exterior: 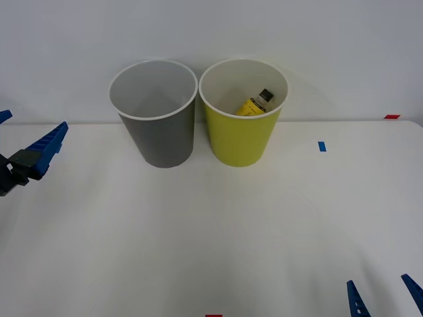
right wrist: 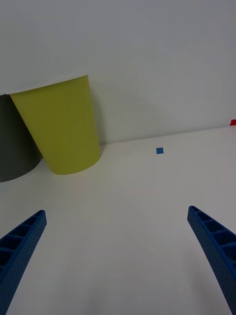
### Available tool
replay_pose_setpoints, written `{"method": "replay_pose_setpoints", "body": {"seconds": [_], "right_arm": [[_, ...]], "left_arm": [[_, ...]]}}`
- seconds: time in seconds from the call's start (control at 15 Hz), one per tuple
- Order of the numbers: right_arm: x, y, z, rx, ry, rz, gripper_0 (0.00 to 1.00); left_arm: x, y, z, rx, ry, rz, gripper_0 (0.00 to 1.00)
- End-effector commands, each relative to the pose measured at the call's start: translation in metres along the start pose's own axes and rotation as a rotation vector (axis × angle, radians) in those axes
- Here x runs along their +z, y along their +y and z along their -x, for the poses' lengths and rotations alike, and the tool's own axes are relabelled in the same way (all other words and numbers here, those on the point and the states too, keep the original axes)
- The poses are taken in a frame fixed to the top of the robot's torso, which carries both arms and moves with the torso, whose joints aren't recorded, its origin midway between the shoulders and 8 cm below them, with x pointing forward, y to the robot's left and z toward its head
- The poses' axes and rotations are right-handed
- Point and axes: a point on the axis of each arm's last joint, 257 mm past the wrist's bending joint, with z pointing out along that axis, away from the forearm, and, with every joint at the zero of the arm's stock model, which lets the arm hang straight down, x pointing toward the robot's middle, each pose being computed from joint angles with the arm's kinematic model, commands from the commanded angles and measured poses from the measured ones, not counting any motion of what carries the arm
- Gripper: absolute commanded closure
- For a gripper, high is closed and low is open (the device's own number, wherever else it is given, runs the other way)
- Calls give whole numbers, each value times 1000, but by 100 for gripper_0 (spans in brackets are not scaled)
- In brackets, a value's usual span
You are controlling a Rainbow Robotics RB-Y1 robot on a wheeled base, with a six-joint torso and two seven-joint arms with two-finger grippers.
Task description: Put cans in the gray bin and PET bottles in the light green bin.
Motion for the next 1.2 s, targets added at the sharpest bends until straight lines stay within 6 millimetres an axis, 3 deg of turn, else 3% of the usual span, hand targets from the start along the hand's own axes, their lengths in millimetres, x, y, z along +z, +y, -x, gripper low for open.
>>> {"method": "replay_pose_setpoints", "body": {"seconds": [0.07,0.4,0.93,1.2], "right_arm": [[0,0,0,0,0,0,0],[0,0,0,0,0,0,0],[0,0,0,0,0,0,0],[0,0,0,0,0,0,0]], "left_arm": [[-5,6,-21,-9,-35,89,1],[-19,4,-55,-56,-66,171,4],[-48,2,-142,19,8,231,7],[-66,2,-156,58,3,258,8]]}}
